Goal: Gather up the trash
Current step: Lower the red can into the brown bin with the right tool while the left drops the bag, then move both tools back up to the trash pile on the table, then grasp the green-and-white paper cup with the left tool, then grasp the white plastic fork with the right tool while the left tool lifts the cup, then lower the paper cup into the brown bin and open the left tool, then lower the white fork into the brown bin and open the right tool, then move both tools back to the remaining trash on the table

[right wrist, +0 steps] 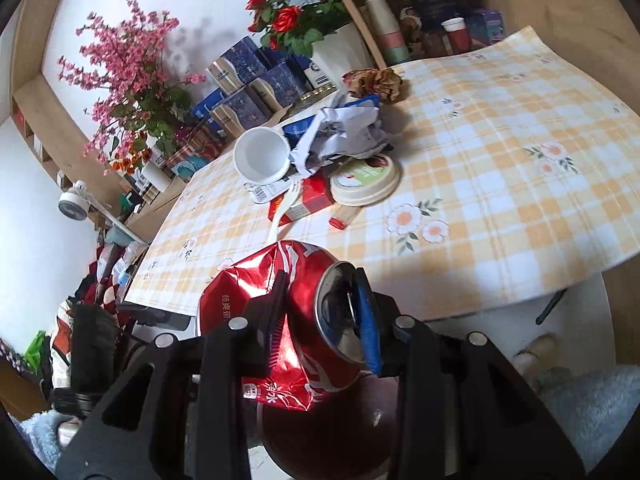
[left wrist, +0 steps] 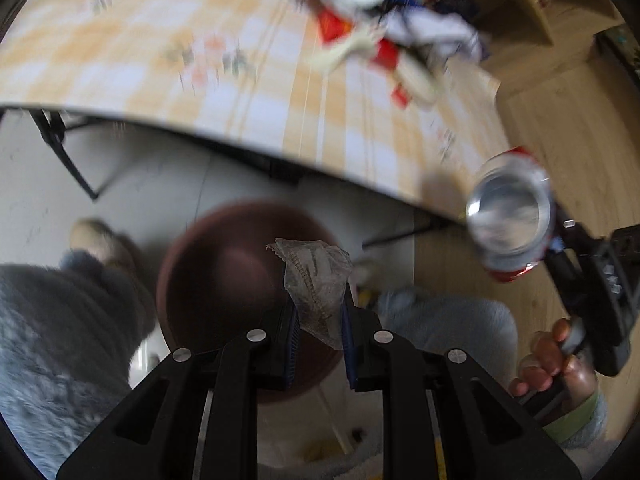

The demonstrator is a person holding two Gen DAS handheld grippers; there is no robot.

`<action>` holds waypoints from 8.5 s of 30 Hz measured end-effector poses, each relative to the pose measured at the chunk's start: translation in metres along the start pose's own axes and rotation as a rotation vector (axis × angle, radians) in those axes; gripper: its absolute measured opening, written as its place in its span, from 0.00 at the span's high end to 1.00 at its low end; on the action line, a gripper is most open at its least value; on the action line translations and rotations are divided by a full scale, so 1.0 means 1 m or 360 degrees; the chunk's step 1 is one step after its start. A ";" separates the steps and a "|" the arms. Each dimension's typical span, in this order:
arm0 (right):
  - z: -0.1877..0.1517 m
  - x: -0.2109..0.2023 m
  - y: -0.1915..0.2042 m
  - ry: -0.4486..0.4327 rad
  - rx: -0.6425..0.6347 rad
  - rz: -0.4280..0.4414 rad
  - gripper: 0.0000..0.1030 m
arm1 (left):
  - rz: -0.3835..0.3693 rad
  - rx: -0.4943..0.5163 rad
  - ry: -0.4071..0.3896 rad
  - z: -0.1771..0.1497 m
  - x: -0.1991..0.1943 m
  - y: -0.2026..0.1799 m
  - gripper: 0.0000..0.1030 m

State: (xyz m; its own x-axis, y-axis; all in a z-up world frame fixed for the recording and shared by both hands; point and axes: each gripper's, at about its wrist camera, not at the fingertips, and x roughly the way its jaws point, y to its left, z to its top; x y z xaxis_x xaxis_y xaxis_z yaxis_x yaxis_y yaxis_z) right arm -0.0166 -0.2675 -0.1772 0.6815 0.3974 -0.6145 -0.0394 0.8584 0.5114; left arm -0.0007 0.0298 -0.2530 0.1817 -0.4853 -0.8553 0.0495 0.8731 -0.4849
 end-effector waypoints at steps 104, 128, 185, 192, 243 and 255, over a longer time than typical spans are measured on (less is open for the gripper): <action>0.044 0.057 -0.045 0.0072 -0.0278 -0.0456 0.06 | 0.0375 0.0320 -0.0882 0.203 -0.037 -0.057 0.45; 0.040 0.132 0.030 0.0224 -0.0403 -0.0078 0.32 | 0.0415 0.0205 -0.0883 0.176 -0.098 0.010 0.96; -0.064 -0.004 -0.006 0.0172 -0.0087 -0.0115 0.94 | 0.0429 0.0909 -0.0215 -0.046 0.045 -0.026 0.96; -0.072 -0.004 -0.003 0.0184 -0.0117 -0.0133 0.94 | 0.0479 0.0700 -0.0024 -0.031 0.067 0.002 0.96; -0.095 0.057 0.026 0.0501 -0.0438 -0.0162 0.09 | 0.0790 0.0230 -0.1014 -0.037 -0.077 0.043 0.06; -0.047 0.020 -0.005 0.0107 -0.0276 -0.0355 0.06 | 0.0678 0.0375 -0.1028 -0.031 -0.075 0.024 0.06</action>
State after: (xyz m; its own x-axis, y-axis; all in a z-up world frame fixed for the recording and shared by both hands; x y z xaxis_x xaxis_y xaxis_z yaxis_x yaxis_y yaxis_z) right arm -0.0374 -0.2482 -0.2201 0.6377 0.2079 -0.7417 -0.0223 0.9675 0.2520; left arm -0.0437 0.0855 -0.2057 0.7594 -0.0495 -0.6488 0.0408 0.9988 -0.0286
